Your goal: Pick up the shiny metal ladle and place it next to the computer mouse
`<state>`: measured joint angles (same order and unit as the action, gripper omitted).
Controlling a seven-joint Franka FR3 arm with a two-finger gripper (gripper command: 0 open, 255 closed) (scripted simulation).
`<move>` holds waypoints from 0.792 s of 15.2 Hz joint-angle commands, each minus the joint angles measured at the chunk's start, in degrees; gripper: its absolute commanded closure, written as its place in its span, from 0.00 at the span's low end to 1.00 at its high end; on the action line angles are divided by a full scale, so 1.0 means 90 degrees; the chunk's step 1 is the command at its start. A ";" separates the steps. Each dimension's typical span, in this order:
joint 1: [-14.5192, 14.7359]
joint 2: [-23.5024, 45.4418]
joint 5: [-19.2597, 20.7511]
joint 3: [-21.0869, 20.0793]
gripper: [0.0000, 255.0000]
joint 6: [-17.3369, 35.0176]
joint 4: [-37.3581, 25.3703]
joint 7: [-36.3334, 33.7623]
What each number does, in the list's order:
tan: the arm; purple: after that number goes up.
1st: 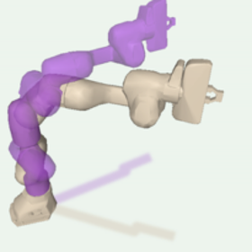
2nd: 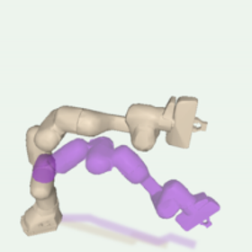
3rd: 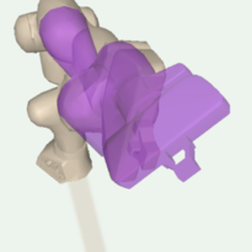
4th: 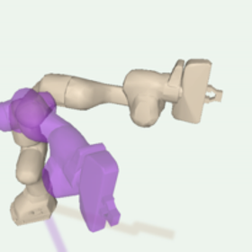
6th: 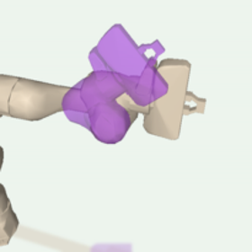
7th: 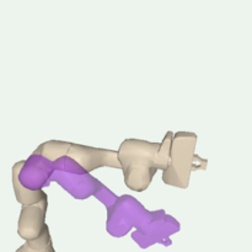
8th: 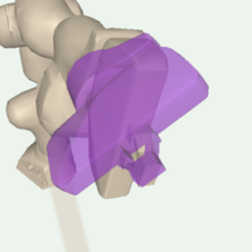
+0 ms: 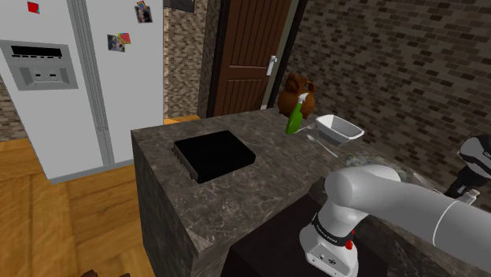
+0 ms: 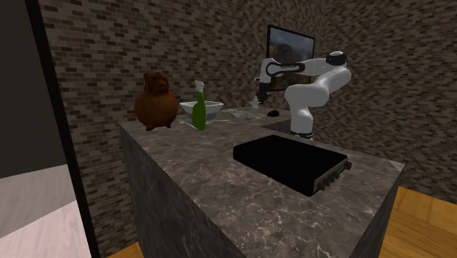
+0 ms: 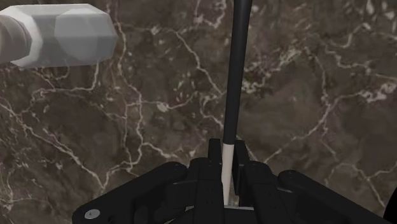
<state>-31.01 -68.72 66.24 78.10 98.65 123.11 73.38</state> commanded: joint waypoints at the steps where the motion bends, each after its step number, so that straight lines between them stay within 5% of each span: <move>1: -0.0008 -0.0042 0.0104 0.0117 1.00 0.0097 0.0075 -0.0024; 12: 0.0014 -0.0158 0.0429 0.0500 1.00 0.0386 0.0250 -0.0101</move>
<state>-30.88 -70.14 70.08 82.58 102.10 125.34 72.48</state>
